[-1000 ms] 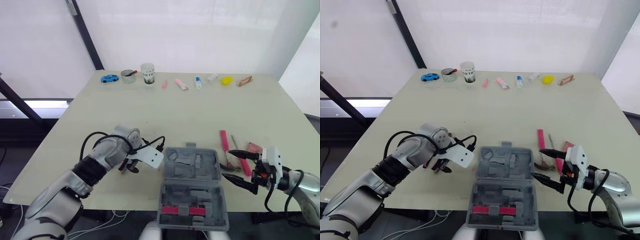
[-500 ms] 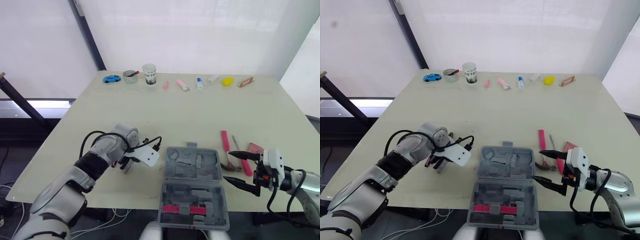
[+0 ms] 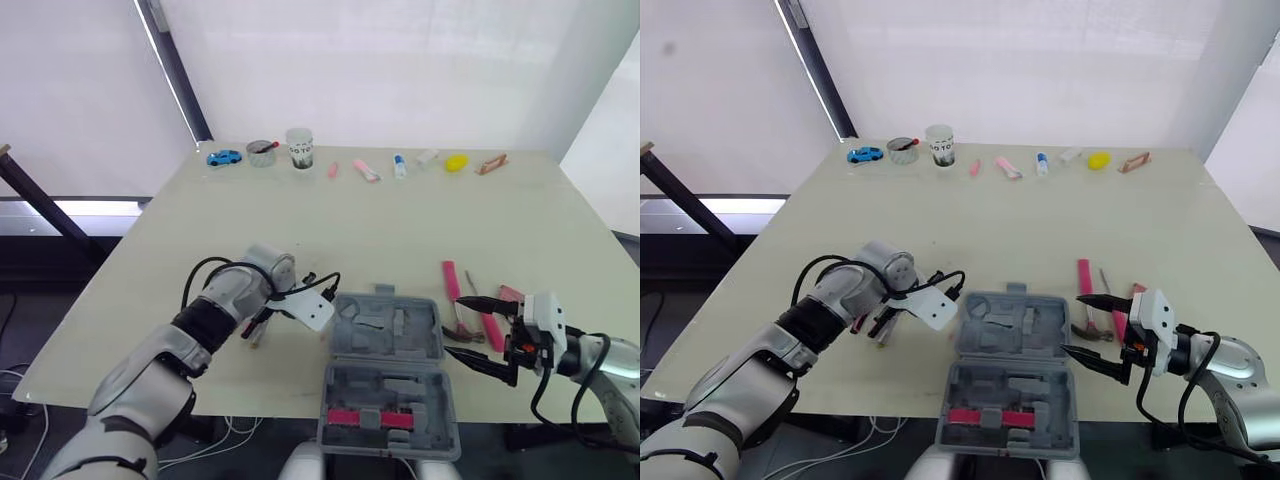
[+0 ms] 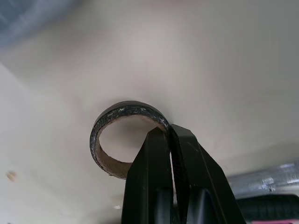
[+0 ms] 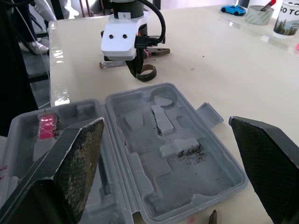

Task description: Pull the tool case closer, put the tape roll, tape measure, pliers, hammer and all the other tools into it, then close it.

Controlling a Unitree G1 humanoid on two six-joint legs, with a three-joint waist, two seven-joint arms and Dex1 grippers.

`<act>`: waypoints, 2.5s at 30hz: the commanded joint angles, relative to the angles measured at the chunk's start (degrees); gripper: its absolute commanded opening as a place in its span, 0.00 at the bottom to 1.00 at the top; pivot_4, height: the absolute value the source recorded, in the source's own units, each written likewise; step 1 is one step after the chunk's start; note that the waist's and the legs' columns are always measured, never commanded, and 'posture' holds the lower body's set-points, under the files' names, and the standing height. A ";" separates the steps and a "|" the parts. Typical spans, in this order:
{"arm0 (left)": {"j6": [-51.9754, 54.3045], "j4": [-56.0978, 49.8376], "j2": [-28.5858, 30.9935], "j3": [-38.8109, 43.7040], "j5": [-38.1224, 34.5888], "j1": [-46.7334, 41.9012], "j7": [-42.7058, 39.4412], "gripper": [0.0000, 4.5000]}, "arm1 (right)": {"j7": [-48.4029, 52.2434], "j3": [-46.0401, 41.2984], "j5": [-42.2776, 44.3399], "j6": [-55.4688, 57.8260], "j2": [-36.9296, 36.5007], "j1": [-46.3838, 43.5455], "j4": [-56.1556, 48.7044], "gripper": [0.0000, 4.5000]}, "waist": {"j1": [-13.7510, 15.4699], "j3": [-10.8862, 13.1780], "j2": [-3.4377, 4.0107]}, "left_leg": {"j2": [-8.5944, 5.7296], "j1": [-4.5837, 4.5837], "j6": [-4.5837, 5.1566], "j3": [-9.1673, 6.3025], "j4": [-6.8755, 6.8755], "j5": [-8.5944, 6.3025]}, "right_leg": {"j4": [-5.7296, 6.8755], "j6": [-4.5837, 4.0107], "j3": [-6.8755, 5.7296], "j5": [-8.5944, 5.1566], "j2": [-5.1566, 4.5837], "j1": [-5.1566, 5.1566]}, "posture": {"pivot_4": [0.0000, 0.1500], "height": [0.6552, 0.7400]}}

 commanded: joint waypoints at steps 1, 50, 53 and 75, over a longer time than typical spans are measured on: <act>1.00 -4.74 -0.12 1.39 -3.33 -2.22 -4.40 0.01 | -0.14 -1.48 1.37 -0.33 -0.14 -0.21 -1.27 1.00 | -0.02 0.01 0.00 | 0.00 0.00 0.00 0.00 0.00 0.00 | 0.00 0.00 0.00 0.00 0.01 0.00 | 1.00 1.00; 4.34 41.84 -16.59 -8.61 -34.15 -22.55 -9.61 0.01 | 2.57 -3.81 0.11 -2.81 -3.13 2.62 0.66 1.00 | -1.18 0.18 -0.15 | -0.04 -0.04 0.02 -0.02 0.01 -0.01 | -0.02 0.03 0.04 -0.01 0.03 -0.03 | 1.00 1.00; 3.64 43.87 -17.31 -7.46 -33.25 -23.12 -9.61 0.01 | 2.34 -3.64 -0.02 -2.94 -2.94 2.57 0.67 1.00 | -1.17 0.19 -0.16 | -0.04 -0.04 0.02 -0.02 0.01 -0.01 | -0.02 0.03 0.04 -0.01 0.03 -0.03 | 1.00 1.00; 0.70 50.25 -19.20 -0.23 -24.46 -22.65 -8.51 0.01 | 0.38 -3.36 0.13 -1.85 -2.85 2.42 -0.85 1.00 | -1.27 0.21 -0.20 | -0.04 -0.05 0.02 -0.04 0.00 -0.01 | -0.01 0.03 0.03 -0.01 0.03 -0.03 | 1.00 1.00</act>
